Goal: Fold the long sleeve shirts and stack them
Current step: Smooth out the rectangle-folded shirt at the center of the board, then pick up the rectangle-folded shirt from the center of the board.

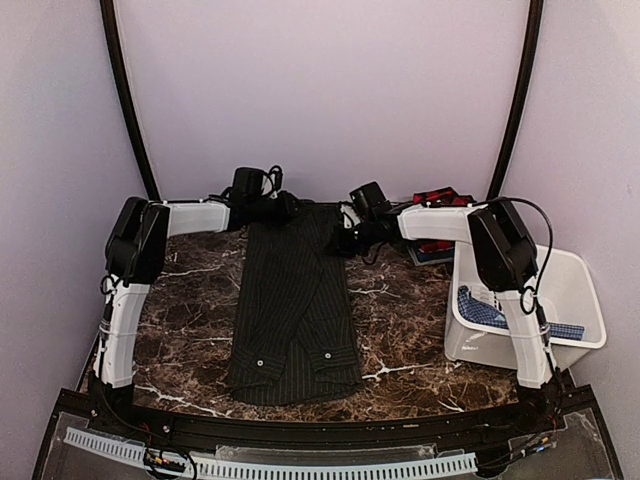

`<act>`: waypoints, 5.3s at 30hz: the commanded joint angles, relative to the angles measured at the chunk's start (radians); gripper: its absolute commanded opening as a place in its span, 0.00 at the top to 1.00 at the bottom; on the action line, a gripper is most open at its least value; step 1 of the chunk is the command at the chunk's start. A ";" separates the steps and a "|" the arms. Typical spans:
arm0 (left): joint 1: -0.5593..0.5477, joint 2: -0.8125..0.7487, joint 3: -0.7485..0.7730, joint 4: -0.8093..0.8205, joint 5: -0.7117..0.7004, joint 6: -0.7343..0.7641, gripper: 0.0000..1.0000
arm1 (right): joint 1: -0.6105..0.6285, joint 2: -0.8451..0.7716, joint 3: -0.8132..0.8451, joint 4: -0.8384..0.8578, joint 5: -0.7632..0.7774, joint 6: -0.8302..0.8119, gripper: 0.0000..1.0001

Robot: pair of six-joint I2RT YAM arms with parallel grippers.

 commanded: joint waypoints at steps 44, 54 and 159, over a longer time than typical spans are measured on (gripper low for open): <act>0.033 0.233 0.230 -0.024 0.124 0.015 0.66 | 0.034 0.102 0.145 -0.088 0.104 0.027 0.96; 0.053 0.143 0.356 -0.121 0.130 0.055 0.52 | 0.040 0.008 0.179 -0.138 0.091 -0.043 0.86; -0.256 -1.140 -1.406 -0.109 0.039 -0.404 1.00 | 0.283 -0.637 -0.912 0.144 -0.095 0.131 1.00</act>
